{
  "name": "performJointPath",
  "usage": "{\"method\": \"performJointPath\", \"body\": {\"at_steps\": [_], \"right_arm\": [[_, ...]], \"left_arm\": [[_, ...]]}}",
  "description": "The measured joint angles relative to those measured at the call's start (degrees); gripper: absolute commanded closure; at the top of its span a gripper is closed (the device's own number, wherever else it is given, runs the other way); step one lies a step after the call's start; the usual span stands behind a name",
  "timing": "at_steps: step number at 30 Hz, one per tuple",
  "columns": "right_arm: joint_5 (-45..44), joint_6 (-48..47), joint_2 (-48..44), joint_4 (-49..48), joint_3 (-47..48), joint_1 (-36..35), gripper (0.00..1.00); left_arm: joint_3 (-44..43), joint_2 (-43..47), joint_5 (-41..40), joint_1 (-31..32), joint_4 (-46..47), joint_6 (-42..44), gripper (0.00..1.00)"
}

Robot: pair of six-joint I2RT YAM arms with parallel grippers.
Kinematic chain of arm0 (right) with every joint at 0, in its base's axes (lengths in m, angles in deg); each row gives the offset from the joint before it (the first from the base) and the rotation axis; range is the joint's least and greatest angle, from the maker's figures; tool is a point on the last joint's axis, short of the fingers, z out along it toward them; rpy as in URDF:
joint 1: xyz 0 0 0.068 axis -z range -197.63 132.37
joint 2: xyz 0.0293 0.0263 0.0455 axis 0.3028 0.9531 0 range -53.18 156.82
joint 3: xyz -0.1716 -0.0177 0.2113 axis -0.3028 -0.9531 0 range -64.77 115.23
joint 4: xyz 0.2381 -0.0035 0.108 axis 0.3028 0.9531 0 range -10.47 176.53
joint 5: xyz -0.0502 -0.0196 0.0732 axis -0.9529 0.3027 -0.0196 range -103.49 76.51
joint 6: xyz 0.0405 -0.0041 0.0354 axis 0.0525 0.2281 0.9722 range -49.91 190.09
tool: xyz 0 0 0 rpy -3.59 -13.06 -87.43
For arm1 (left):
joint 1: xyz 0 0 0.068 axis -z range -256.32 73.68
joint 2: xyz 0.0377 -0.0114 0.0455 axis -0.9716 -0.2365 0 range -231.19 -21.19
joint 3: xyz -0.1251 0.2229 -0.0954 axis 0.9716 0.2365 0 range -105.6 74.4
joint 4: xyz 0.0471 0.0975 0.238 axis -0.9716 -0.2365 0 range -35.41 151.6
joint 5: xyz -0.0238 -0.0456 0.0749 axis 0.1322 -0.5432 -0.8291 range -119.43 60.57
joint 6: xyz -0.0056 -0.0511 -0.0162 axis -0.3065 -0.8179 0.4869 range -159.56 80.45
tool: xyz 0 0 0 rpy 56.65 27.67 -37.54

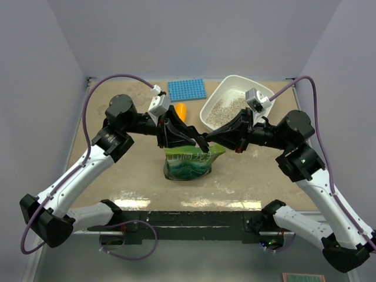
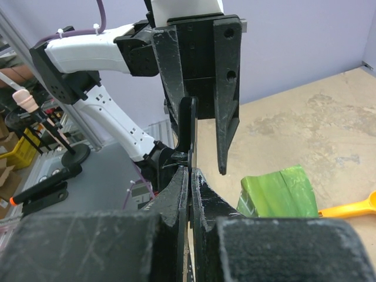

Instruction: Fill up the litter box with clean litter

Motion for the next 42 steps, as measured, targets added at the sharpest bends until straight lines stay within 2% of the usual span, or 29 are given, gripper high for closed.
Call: {"method": "performJointPath", "body": {"at_steps": [21, 24, 25, 28, 30, 31, 32, 34, 35, 37, 42], "right_arm": [[0.0, 0.1, 0.0, -1.0, -1.9, -0.7, 1.00], [0.0, 0.1, 0.1, -1.0, -2.4, -0.9, 1.00], [0.0, 0.1, 0.1, -1.0, -2.4, -0.9, 1.00], [0.0, 0.0, 0.1, -1.2, -2.5, -1.0, 1.00], [0.1, 0.0, 0.1, -1.2, -2.5, -1.0, 1.00], [0.1, 0.0, 0.1, -1.2, -2.6, -1.0, 0.98], [0.1, 0.0, 0.1, -1.2, -2.6, -1.1, 0.80], [0.1, -0.1, 0.0, -1.2, -2.6, -1.1, 0.66], [0.0, 0.0, 0.0, -1.2, -2.6, -1.1, 0.56], [-0.2, -0.5, 0.0, -0.9, -2.6, -1.2, 0.46], [-1.8, -5.1, -0.1, 4.7, -0.6, -1.2, 0.36]], "left_arm": [[0.0, 0.7, 2.7, 0.0, 4.7, -3.5, 0.68], [0.0, 0.3, 2.7, 0.0, 5.2, -4.1, 0.77], [0.0, 0.3, 2.7, 0.0, 5.2, -4.3, 0.85], [0.0, 0.2, 3.2, 0.0, 5.1, -4.5, 1.00], [0.0, 0.2, 3.5, 0.0, 5.0, -4.5, 1.00], [-0.1, 0.2, 3.7, 0.0, 5.0, -4.5, 1.00], [-0.1, 0.2, 3.8, 0.0, 5.0, -4.5, 1.00], [-0.1, 0.2, 3.8, 0.0, 5.0, -4.4, 1.00], [-0.1, 0.2, 3.8, 0.0, 4.9, -4.3, 1.00], [-0.2, 0.0, 3.9, 0.0, 4.5, -4.1, 1.00], [-2.1, -0.4, 4.4, 0.2, 0.1, -2.5, 1.00]]}}
